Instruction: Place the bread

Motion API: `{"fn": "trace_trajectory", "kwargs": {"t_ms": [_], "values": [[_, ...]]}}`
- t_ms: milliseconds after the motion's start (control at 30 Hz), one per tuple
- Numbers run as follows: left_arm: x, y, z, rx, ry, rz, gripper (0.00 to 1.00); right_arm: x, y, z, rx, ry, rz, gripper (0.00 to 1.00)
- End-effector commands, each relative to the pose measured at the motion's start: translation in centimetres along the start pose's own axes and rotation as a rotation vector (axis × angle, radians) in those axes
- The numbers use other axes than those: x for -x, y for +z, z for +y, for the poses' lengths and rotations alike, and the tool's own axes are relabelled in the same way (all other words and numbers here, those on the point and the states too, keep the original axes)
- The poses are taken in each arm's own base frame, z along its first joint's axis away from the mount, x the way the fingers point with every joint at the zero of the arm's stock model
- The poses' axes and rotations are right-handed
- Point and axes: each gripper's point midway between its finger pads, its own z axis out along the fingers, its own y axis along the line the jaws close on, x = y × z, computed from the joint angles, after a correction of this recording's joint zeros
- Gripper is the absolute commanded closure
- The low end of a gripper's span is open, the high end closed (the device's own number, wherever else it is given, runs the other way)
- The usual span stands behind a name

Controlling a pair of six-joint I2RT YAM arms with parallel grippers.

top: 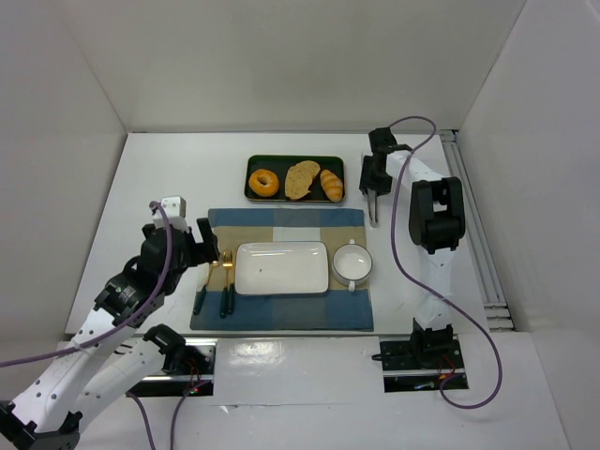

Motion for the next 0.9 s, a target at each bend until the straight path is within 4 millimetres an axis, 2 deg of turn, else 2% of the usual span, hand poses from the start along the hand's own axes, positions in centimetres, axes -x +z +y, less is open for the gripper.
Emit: {"fn": "trace_trajectory", "kwargs": {"t_ms": [0, 133, 167, 233, 300, 367, 400, 467, 500, 600, 667, 800, 867], "values": [[0.8, -0.4, 0.0, -0.005, -0.031, -0.03, 0.0, 0.6, -1.3, 0.6, 0.007, 0.013, -0.039, 0.47], [0.8, -0.4, 0.0, -0.005, -0.04, -0.03, 0.0, 3.7, -4.2, 0.8, 0.007, 0.033, -0.134, 0.47], [0.5, -0.3, 0.1, -0.002, -0.036, -0.023, 0.0, 4.7, -5.5, 0.8, 0.006, 0.037, -0.163, 0.47], [0.5, -0.3, 0.0, -0.002, -0.045, -0.023, 0.0, 5.6, -6.7, 0.9, 0.017, 0.041, -0.193, 0.47], [0.5, -0.3, 0.0, -0.002, -0.045, -0.023, 0.0, 7.6, -9.1, 1.2, 0.028, 0.05, -0.255, 0.47], [0.6, -0.3, -0.2, -0.014, -0.049, -0.026, 0.0, 8.3, -10.7, 1.2, 0.034, 0.052, -0.273, 0.47], [0.6, -0.3, -0.2, -0.014, -0.049, -0.026, 0.0, 9.4, -12.3, 1.3, 0.04, 0.059, -0.317, 0.47], [0.5, -0.1, -0.2, -0.014, -0.05, -0.028, 0.0, 9.9, -13.8, 1.3, 0.046, 0.062, -0.334, 0.47], [0.4, -0.1, -0.4, -0.023, -0.05, -0.024, 0.0, 10.7, -15.3, 1.4, 0.056, 0.065, -0.363, 0.47], [0.3, 0.0, -0.4, -0.023, -0.051, -0.025, 0.0, 10.9, -17.1, 1.5, 0.074, 0.066, -0.378, 0.47], [0.5, 0.0, -0.5, -0.028, -0.055, -0.034, 0.0, 10.8, -19.2, 2.6, 0.107, 0.052, -0.403, 0.47], [0.6, 0.2, -0.7, -0.032, -0.06, -0.042, 0.0, 8.6, -20.8, 4.1, 0.179, -0.002, -0.378, 0.47], [0.1, 0.4, -0.5, -0.027, -0.046, -0.034, 0.0, 7.0, -21.6, 5.8, 0.248, -0.05, -0.367, 0.47]]}}
